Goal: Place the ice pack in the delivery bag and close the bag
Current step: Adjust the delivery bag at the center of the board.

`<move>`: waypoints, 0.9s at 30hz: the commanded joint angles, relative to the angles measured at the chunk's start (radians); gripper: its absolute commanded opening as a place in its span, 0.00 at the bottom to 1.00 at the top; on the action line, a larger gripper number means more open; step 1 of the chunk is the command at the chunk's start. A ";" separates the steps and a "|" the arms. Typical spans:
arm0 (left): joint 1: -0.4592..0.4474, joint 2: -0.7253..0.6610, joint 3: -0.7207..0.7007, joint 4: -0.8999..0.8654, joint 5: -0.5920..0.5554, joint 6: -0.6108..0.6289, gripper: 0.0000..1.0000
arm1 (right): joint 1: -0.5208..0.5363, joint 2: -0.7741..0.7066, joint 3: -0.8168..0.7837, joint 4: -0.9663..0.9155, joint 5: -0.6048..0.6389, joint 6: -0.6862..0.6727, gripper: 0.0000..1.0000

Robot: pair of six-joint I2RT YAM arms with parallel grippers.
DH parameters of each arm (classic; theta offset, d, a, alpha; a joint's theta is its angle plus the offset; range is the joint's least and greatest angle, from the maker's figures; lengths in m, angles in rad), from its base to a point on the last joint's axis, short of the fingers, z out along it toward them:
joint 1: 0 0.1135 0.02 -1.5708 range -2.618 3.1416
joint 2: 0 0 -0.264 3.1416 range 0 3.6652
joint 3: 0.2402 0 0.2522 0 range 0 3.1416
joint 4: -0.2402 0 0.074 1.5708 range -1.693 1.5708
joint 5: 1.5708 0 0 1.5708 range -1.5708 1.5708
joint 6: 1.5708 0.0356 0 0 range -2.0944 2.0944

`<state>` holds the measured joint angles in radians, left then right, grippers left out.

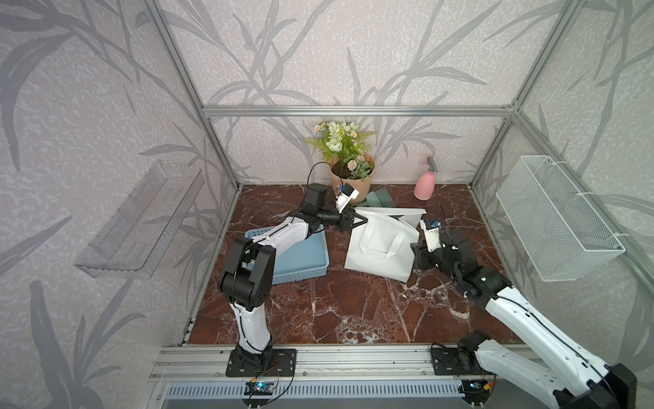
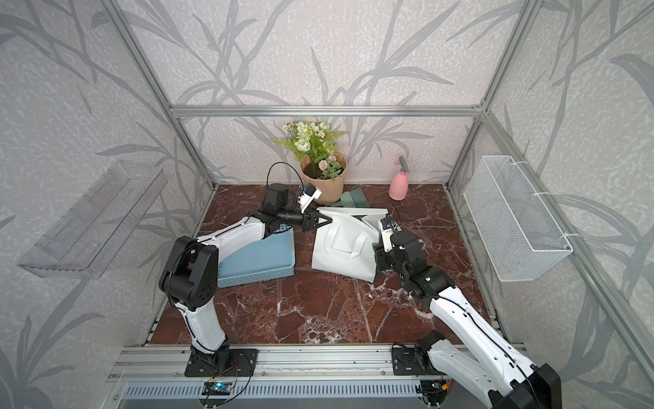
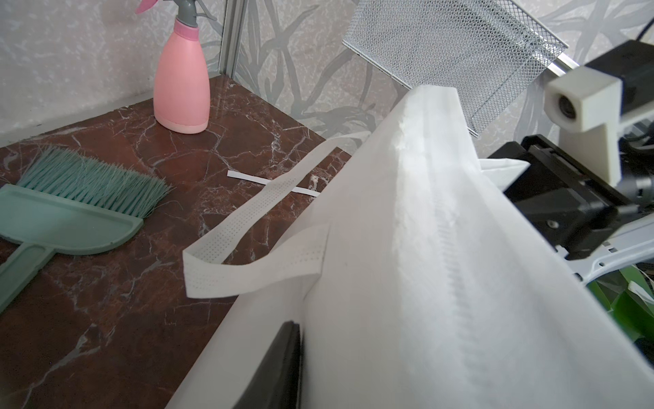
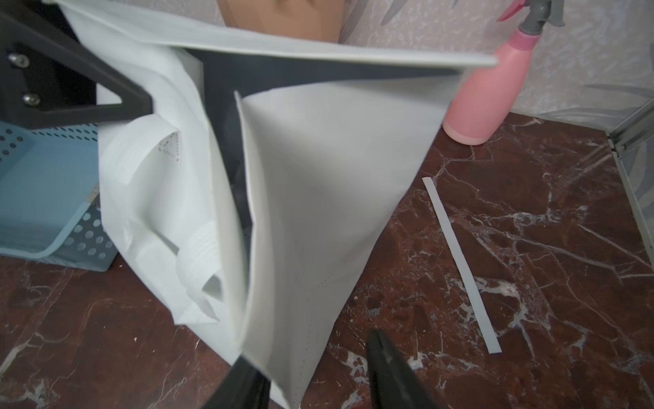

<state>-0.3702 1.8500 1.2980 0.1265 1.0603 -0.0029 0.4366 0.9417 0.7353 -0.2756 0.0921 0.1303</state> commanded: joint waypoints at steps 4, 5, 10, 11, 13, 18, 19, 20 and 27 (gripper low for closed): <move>0.007 -0.051 -0.033 -0.013 0.018 0.000 0.29 | -0.092 0.106 0.006 0.213 -0.129 -0.051 0.45; 0.007 -0.051 -0.034 -0.016 0.019 0.002 0.29 | -0.098 0.127 0.011 0.234 -0.137 -0.062 0.46; 0.007 -0.054 -0.037 -0.029 0.003 0.008 0.19 | -0.149 0.198 0.004 0.349 -0.256 -0.080 0.43; 0.007 -0.055 -0.035 -0.035 0.001 0.012 0.15 | -0.153 0.202 -0.001 0.377 -0.271 -0.076 0.39; 0.008 -0.056 -0.034 -0.043 -0.003 0.019 0.14 | -0.160 0.207 -0.005 0.410 -0.313 -0.071 0.23; 0.021 -0.071 -0.031 -0.066 0.004 0.035 0.05 | -0.160 0.212 -0.006 0.428 -0.416 -0.026 0.13; 0.026 -0.076 -0.029 -0.076 0.008 0.043 0.02 | -0.159 0.209 -0.007 0.420 -0.440 -0.014 0.08; 0.032 -0.081 -0.029 -0.087 0.010 0.049 0.00 | -0.159 0.205 -0.004 0.409 -0.475 -0.008 0.05; 0.080 -0.117 -0.009 -0.233 0.042 0.132 0.00 | -0.081 0.129 -0.002 0.301 -0.562 0.074 0.00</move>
<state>-0.3099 1.7870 1.2724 -0.0154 1.0573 0.0616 0.3111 1.1275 0.7296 0.0612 -0.3920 0.1562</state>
